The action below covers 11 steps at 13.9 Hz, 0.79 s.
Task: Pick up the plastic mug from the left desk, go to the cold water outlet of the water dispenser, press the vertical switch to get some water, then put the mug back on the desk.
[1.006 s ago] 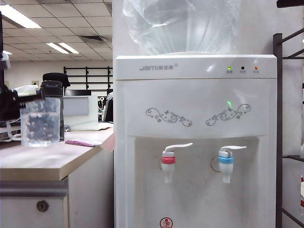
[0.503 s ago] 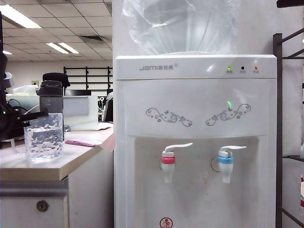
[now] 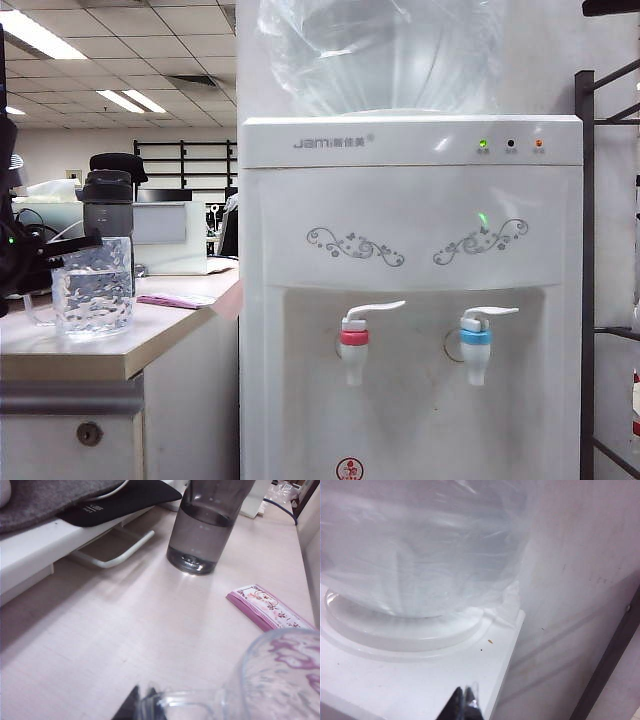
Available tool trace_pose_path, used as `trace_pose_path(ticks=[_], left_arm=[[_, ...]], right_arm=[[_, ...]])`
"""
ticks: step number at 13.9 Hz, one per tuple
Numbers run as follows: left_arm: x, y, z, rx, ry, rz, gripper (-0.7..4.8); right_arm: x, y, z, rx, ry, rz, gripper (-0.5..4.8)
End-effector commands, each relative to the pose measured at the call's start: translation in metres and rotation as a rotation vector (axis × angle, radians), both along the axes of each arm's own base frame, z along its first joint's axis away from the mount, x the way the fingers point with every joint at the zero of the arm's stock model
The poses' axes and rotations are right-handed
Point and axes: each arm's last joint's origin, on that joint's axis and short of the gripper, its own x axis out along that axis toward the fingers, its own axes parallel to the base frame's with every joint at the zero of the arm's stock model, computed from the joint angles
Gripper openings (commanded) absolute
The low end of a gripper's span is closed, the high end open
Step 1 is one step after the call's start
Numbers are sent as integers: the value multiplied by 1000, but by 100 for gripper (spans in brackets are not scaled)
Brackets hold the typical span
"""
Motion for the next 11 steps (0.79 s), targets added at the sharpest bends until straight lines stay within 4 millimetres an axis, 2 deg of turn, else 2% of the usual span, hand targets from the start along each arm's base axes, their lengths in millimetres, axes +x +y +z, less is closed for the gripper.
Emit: trace_pose_path(ticks=[1,6,7,10,11], left_arm=[[1,0,2,-3,-17,11,-5],[1,0,2,-5,-18,0,1],[1,0,2,-5,-13,-20,119],[1,-1,2,11,-8,-27,145],[1,-1,3,10,-9,-30,189]], right_arm=[[-1,0,4,8,-17,2,-5],[-1,0,4,8,-17,2,-5],[-1,0,4,8,-17,3,-5],[-1,0,4,8,-17,2,-5],[-1,0,4,8,-17,3,-5]])
